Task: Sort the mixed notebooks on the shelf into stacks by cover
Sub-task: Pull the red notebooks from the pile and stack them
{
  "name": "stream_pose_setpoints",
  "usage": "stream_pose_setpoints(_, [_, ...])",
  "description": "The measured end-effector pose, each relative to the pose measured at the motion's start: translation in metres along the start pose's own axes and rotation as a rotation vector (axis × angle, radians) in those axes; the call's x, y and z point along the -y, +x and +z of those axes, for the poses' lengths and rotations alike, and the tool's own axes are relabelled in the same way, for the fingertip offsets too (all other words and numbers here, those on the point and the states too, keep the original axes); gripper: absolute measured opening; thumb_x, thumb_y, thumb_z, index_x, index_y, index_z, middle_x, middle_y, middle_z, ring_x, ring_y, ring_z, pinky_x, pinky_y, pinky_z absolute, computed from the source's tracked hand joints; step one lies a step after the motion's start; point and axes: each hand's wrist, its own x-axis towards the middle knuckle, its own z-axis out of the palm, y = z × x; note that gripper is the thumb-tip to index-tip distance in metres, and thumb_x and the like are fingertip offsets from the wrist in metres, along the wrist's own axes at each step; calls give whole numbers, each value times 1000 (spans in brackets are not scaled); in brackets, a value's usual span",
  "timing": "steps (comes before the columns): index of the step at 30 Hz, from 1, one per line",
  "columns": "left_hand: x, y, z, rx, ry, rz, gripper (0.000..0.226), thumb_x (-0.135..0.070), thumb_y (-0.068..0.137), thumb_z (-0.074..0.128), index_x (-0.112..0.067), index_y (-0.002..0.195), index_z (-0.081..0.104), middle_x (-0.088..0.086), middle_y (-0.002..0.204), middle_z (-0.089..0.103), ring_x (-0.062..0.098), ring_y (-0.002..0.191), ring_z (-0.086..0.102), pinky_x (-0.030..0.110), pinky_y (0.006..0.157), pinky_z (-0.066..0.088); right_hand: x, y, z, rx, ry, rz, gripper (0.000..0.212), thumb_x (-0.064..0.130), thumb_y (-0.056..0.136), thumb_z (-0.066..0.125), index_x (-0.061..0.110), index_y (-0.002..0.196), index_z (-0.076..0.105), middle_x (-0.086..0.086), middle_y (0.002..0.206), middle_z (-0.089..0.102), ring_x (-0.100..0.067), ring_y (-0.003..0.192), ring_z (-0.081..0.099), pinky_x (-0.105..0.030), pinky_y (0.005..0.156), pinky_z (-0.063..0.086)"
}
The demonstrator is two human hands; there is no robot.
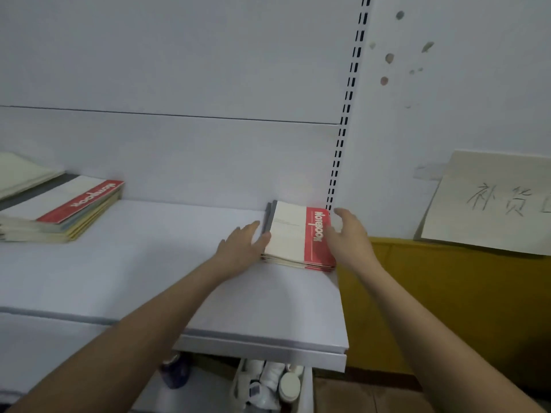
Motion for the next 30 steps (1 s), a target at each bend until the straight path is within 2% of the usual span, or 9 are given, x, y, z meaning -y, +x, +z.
stream_pose_setpoints(2, [8,-16,-20,-45,87,42,58,-51,101,33,-22,151,30,-3,157,32,17,146,23,43,119,19,11,3,1,-33,-2,-60,33,18,98,46,12,129,54,-5,125,58,-19,108,56,-40,94,48])
stream_pose_setpoints(3, [13,-26,-31,-68,140,52,57,-51,101,33,-23,150,34,-4,156,35,16,144,27,40,117,22,21,2,4,-7,7,-101,28,18,97,46,14,123,58,-3,117,62,-19,102,59,-39,90,50])
stream_pose_setpoints(5, [21,-44,-54,-113,244,28,56,-54,100,32,-25,146,40,-5,152,40,16,141,34,37,113,28,44,0,17,105,-12,-173,18,21,95,48,18,102,64,0,98,67,-19,85,63,-35,79,52])
stream_pose_setpoints(7, [32,-61,-80,-170,350,-7,56,-58,98,30,-28,144,43,-5,149,44,19,137,39,37,109,31,72,-8,35,276,-68,-222,20,28,95,48,19,88,65,2,88,69,-19,79,65,-38,79,54])
stream_pose_setpoints(10, [60,-86,-120,-263,461,-65,59,-63,96,28,-30,142,46,-3,145,49,21,130,46,38,104,36,114,-26,68,472,-182,-301,24,38,94,48,23,88,66,6,89,69,-15,79,65,-38,80,54])
stream_pose_setpoints(13, [107,-113,-160,-301,459,-131,59,-65,95,29,-31,140,48,-4,144,50,21,129,48,38,103,39,157,-44,109,566,-307,-369,25,43,94,47,25,91,64,8,93,66,-13,81,61,-35,80,52])
stream_pose_setpoints(17, [183,-150,-216,-319,463,-194,59,-66,94,30,-32,139,48,-4,142,52,21,129,46,38,101,38,216,-68,183,668,-378,-425,28,45,94,48,25,100,65,5,104,66,-16,93,61,-38,87,51])
stream_pose_setpoints(24, [290,-191,-299,-294,434,-235,53,-62,94,35,-33,136,50,-6,136,55,18,124,46,38,101,37,300,-110,305,766,-336,-425,28,44,94,50,23,105,65,2,111,65,-17,99,60,-36,91,49])
stream_pose_setpoints(30, [341,-184,-336,-272,447,-139,48,-57,97,36,-32,136,49,-8,140,51,17,130,41,37,104,34,326,-103,347,622,-314,-364,24,40,95,49,23,102,65,2,106,66,-16,92,62,-38,89,51])
